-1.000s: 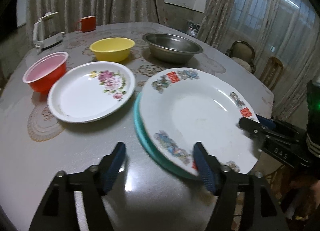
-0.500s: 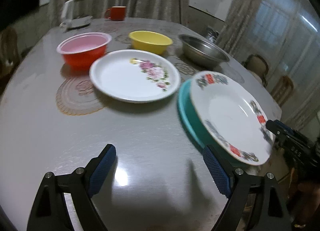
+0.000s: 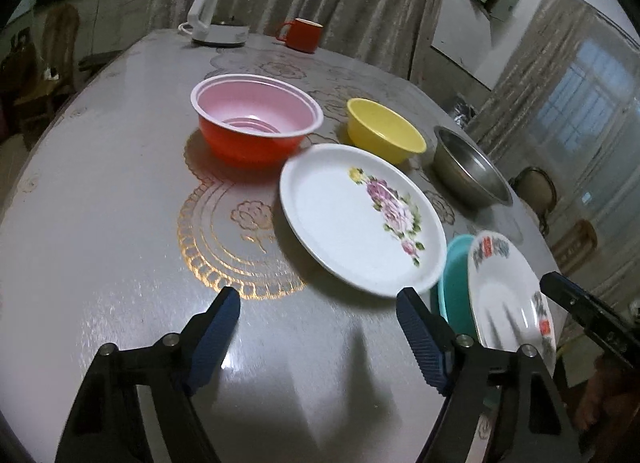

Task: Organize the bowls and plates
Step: 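Move both grippers to the rim of the pink-rose plate and grasp it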

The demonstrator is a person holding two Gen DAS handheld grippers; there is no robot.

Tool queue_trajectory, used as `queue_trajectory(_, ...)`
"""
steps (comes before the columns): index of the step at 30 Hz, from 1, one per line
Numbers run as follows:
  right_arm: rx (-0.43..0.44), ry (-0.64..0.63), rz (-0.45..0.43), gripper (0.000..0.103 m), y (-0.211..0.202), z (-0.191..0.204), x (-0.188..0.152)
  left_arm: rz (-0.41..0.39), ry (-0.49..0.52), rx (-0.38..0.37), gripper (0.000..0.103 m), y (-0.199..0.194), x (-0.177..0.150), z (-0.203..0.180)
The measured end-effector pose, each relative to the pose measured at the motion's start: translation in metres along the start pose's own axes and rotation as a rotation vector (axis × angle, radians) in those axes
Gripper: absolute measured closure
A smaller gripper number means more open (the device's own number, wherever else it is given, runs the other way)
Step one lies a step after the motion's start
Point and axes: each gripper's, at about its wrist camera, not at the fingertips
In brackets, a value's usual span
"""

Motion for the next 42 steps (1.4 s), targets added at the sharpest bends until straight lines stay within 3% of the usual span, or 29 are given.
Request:
queue_trajectory(2,0.077,0.014,0.023,0.065,0.01,0.006,0.014,0.006,-0.02,-0.016,0.023,0.003,0.006,0.004)
queue_trajectory(7,0.133,-0.012,0.064,0.065,0.038,0.025,0.045,0.026,-0.042,-0.042,0.023,0.016,0.018,0.006)
queue_trajectory(10,0.162,-0.001,0.1,0.065,0.054,0.03,0.058,0.04,-0.052,-0.051,0.028,0.024,0.022,0.009)
queue_trajectory(17,0.149,-0.061,0.187,0.065,0.098,0.046,0.082,0.046,-0.039,-0.065,0.053,0.035,0.026,0.01)
queue_trajectory(20,0.132,-0.097,0.228,0.066,0.113,0.054,0.086,0.046,-0.037,-0.072,0.058,0.038,0.028,0.011)
queue_trajectory(33,0.127,-0.096,0.361,0.086,0.159,0.064,0.087,0.026,0.01,-0.068,0.063,0.037,0.024,0.01)
queue_trajectory(37,0.129,-0.071,0.36,0.086,0.158,0.061,0.085,0.033,0.013,-0.092,0.07,0.037,0.023,0.01)
queue_trajectory(42,0.129,-0.087,0.365,0.086,0.15,0.067,0.077,0.025,0.036,-0.06,0.072,0.027,0.016,0.013)
Point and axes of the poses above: each gripper's, at about its wrist camera, not at the fingertips, and y roughly the way its jaws point, z to its left, x to its top, and after that the axes turned 2 degrees about z, right-handed
